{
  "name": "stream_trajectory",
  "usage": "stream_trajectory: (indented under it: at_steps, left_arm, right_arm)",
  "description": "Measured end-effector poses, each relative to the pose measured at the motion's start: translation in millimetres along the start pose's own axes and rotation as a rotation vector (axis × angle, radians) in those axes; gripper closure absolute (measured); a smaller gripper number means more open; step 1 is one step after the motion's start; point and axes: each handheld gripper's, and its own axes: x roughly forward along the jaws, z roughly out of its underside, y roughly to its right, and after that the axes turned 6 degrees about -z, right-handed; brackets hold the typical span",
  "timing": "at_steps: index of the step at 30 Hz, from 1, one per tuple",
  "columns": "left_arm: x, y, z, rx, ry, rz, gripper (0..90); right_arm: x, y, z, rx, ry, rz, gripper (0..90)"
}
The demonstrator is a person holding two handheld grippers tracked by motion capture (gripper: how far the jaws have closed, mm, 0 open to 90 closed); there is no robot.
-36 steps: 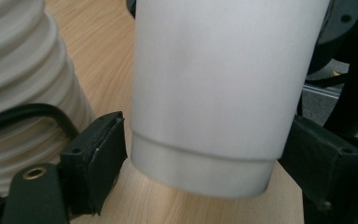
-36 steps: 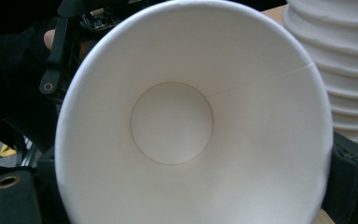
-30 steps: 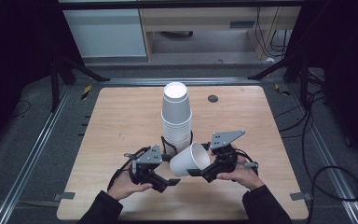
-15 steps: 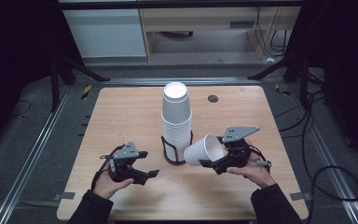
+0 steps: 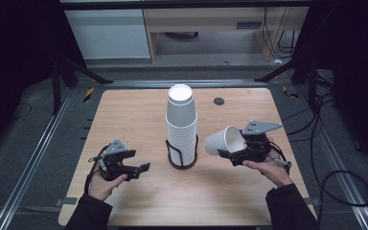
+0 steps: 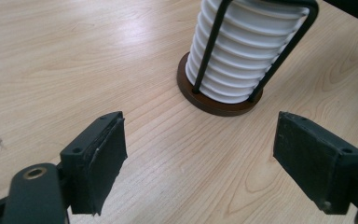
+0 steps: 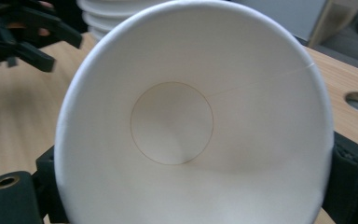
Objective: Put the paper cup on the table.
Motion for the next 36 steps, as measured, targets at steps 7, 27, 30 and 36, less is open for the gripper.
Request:
stream_trajectory:
  at_steps: [7,27,30,36]
  left_arm:
    - [0.3,-8.1,2.1,-0.018,-0.013,-0.063,16.3]
    - [-5.4,-17.0,3.5,-0.038,-0.011,-0.143,15.9]
    - [-7.0,-18.1,3.5,-0.04,-0.011,-0.152,16.0]
    - [-10.7,-20.4,3.3,-0.045,-0.009,-0.178,16.1]
  right_arm:
    - [-2.6,19.9,-3.8,0.026,-0.052,0.102,9.0]
    - [-11.3,74.5,-6.8,0.199,-0.243,0.406,8.9]
    - [-10.2,82.8,-7.5,0.213,-0.284,0.432,8.9]
    - [-1.3,95.6,-5.1,0.222,-0.372,0.469,8.9]
